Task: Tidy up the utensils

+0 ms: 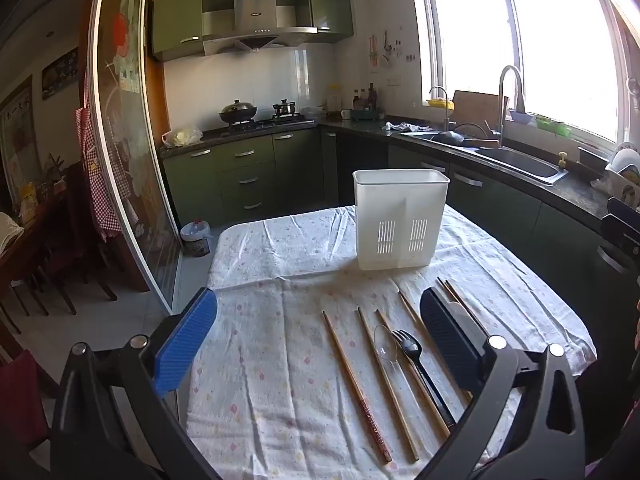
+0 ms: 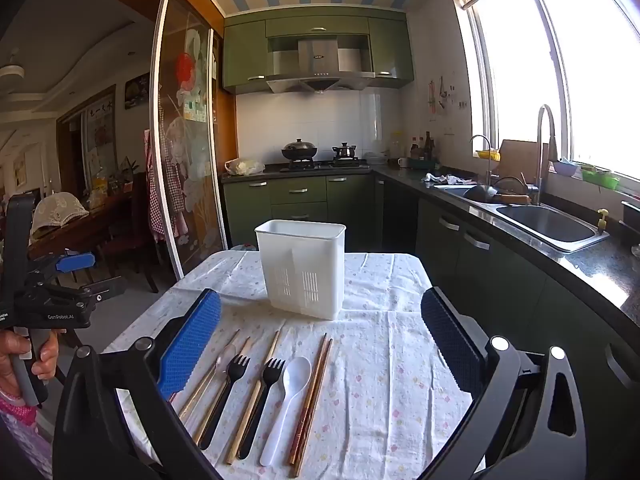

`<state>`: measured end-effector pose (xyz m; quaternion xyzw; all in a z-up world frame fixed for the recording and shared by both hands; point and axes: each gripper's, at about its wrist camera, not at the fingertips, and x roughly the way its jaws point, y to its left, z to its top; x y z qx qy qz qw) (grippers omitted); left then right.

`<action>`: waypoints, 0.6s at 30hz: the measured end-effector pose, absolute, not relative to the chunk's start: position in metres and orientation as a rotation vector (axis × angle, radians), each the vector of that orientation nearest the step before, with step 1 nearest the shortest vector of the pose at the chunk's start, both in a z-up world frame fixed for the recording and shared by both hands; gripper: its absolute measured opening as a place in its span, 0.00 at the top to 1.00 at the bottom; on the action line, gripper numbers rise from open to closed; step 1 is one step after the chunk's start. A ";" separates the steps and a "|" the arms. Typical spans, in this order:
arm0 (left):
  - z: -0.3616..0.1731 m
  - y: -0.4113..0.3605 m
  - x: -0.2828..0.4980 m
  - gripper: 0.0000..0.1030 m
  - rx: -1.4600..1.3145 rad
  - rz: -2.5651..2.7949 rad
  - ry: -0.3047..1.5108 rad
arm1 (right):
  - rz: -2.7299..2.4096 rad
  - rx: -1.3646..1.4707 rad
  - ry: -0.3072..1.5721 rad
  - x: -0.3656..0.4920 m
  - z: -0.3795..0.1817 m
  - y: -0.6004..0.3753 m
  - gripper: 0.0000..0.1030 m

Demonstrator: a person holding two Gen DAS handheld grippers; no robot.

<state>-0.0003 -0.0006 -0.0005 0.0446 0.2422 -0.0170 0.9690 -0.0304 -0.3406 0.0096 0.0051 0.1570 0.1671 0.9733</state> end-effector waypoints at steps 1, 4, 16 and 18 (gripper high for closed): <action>-0.001 -0.001 -0.001 0.06 0.090 -0.042 0.491 | 0.336 0.007 0.312 -0.031 0.010 -0.340 0.04; -0.003 0.002 -0.007 0.06 0.076 -0.043 0.482 | 0.335 0.007 0.314 -0.030 0.009 -0.340 0.04; -0.006 0.002 -0.001 0.06 0.069 -0.060 0.514 | 0.317 -0.007 0.319 -0.031 0.007 -0.338 0.04; -0.006 0.001 -0.001 0.06 0.072 -0.060 0.513 | 0.313 -0.007 0.331 -0.025 0.005 -0.337 0.04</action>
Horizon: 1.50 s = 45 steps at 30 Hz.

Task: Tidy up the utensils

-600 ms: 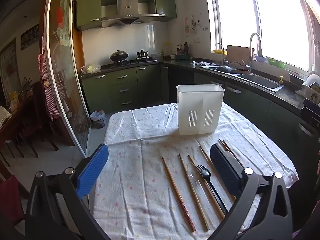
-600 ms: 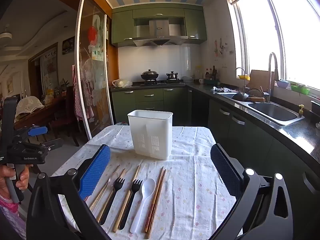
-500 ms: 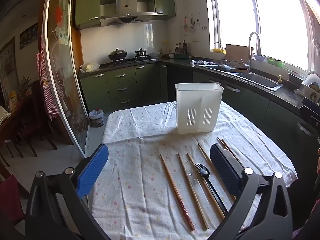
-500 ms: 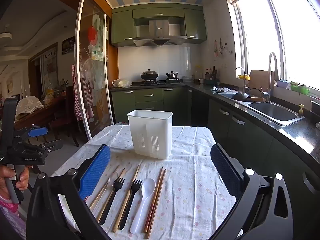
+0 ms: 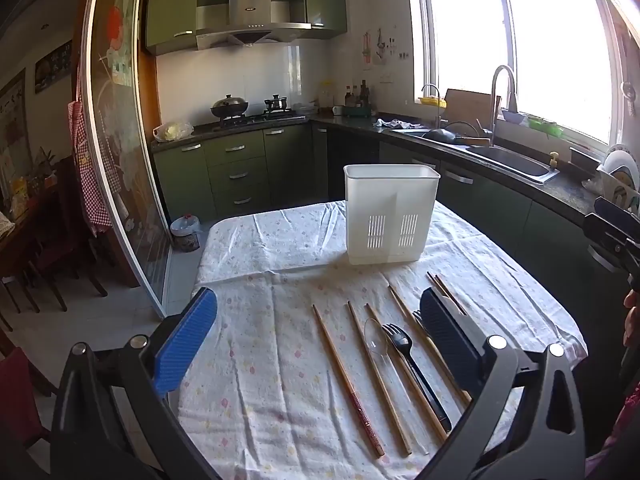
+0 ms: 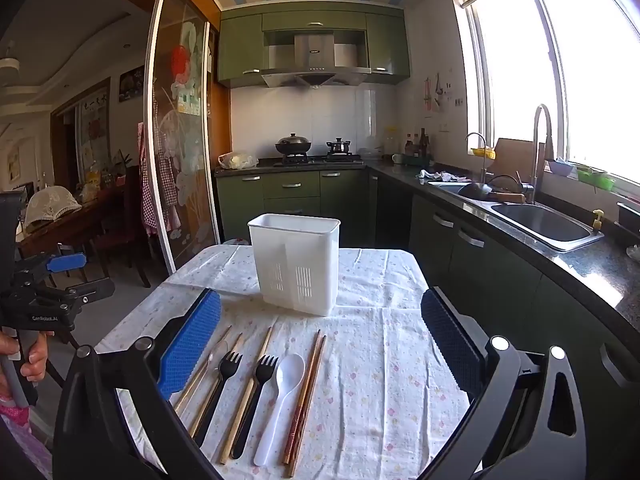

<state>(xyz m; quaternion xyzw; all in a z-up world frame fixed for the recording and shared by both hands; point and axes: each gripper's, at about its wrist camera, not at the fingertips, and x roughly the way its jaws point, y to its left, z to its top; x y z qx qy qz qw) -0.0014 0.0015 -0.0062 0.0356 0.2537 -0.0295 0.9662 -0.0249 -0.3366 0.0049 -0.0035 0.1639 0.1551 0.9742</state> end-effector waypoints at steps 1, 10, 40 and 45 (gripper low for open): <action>-0.006 0.001 -0.002 0.06 0.072 -0.059 0.512 | 0.313 -0.007 0.335 -0.025 0.005 -0.337 0.04; -0.006 0.001 -0.003 0.06 0.069 -0.068 0.513 | 0.318 -0.020 0.358 -0.020 0.001 -0.333 0.04; 0.000 -0.002 -0.008 0.06 0.066 -0.057 0.513 | 0.321 -0.019 0.362 -0.018 -0.001 -0.331 0.04; -0.003 0.005 -0.005 0.06 0.061 -0.058 0.515 | 0.323 -0.018 0.363 -0.018 -0.001 -0.331 0.04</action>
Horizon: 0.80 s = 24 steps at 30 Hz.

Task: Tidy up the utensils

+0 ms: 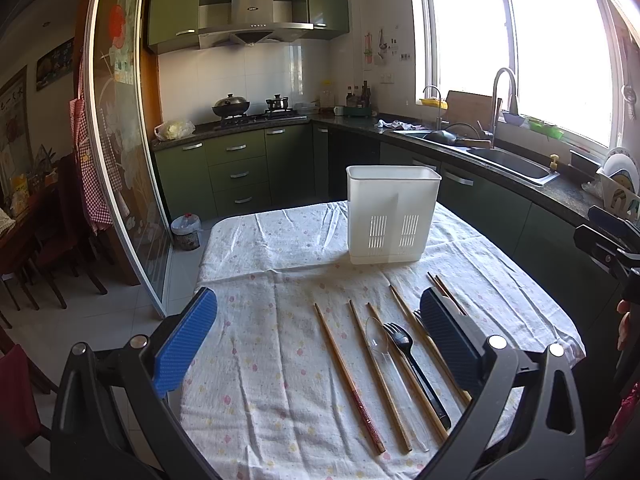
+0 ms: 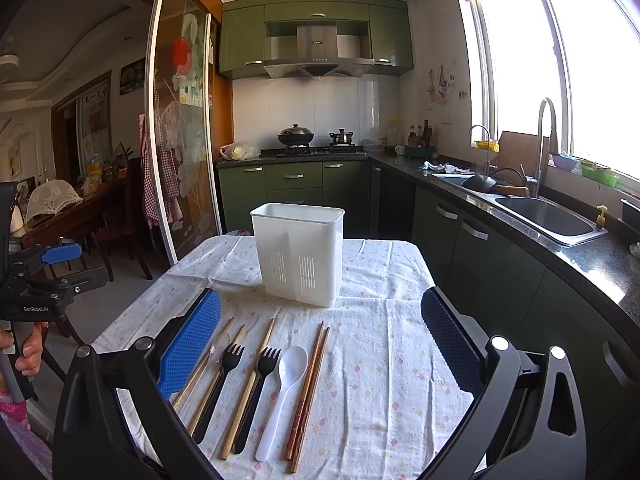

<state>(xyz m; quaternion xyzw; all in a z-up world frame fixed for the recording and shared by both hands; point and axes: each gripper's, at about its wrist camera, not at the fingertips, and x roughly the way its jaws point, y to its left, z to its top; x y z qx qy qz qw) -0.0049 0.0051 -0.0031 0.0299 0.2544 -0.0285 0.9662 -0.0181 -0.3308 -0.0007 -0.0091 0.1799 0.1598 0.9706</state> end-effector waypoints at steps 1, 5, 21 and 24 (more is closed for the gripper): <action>-0.003 0.005 -0.005 0.06 0.060 -0.057 0.514 | 0.324 -0.018 0.364 -0.018 -0.001 -0.331 0.04; -0.003 0.006 -0.006 0.06 0.059 -0.056 0.513 | 0.324 -0.018 0.363 -0.018 -0.001 -0.331 0.04; -0.004 0.010 -0.003 0.06 0.041 -0.057 0.544 | 0.322 -0.019 0.365 -0.019 -0.002 -0.329 0.04; -0.004 0.009 -0.002 0.06 0.051 -0.042 0.548 | 0.322 -0.019 0.369 -0.019 -0.003 -0.328 0.04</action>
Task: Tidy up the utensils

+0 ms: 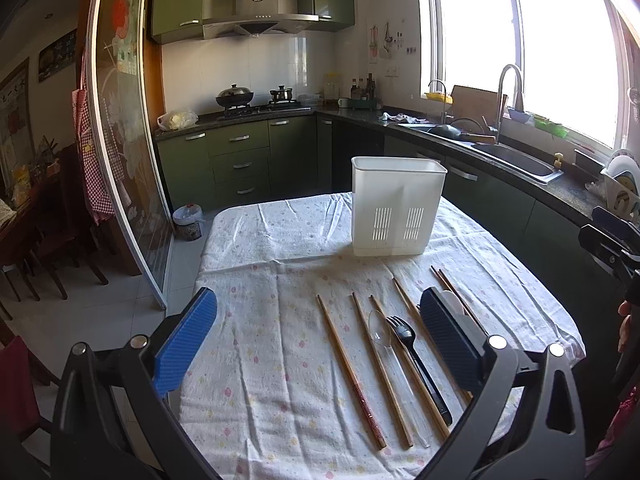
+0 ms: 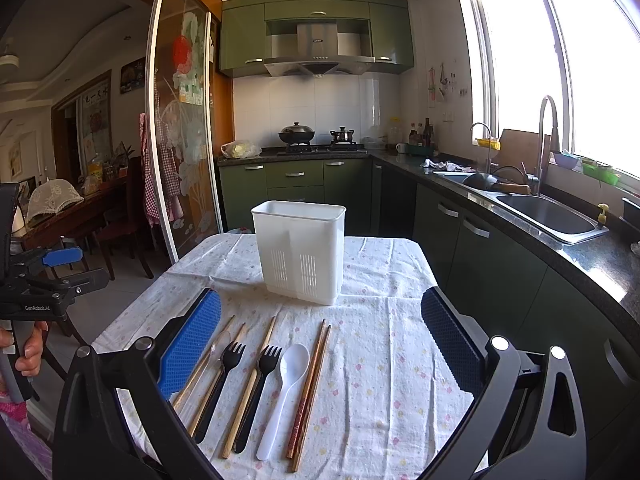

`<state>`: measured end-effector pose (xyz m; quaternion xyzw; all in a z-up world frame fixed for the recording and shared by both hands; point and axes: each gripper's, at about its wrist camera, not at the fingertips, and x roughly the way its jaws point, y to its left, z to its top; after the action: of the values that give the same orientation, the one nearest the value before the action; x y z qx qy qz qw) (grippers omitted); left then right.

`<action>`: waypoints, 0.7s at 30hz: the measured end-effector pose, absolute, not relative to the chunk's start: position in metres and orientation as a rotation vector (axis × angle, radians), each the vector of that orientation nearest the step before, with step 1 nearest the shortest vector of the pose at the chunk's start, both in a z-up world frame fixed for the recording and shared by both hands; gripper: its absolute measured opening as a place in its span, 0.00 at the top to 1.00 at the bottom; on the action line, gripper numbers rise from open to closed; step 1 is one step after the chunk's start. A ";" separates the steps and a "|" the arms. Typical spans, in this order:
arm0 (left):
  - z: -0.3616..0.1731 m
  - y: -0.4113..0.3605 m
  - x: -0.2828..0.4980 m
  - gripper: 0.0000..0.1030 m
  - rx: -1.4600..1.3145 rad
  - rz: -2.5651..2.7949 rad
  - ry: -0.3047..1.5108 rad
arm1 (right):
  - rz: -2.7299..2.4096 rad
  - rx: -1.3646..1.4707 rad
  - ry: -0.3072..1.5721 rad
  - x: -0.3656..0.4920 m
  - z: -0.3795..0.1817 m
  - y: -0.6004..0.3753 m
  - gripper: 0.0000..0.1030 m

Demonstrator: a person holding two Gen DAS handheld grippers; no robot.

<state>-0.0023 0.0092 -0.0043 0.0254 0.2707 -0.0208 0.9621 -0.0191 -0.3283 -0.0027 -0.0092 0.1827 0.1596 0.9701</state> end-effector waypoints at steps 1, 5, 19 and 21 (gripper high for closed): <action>-0.004 0.009 -0.003 0.06 0.053 -0.044 0.547 | 0.325 -0.015 0.371 -0.019 -0.003 -0.328 0.04; -0.003 0.007 -0.004 0.06 0.054 -0.059 0.543 | 0.329 0.000 0.376 -0.016 -0.004 -0.330 0.04; -0.011 -0.005 0.005 0.06 0.050 -0.087 0.618 | 0.295 -0.017 0.442 -0.006 -0.011 -0.329 0.04; -0.013 -0.008 0.009 0.06 0.053 -0.087 0.639 | 0.297 -0.018 0.451 -0.004 -0.013 -0.328 0.04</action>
<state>0.0086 -0.0084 -0.0126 0.0260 0.3138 -0.0427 0.9482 -0.0038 -0.3277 -0.0128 -0.0089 0.2225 0.1466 0.9638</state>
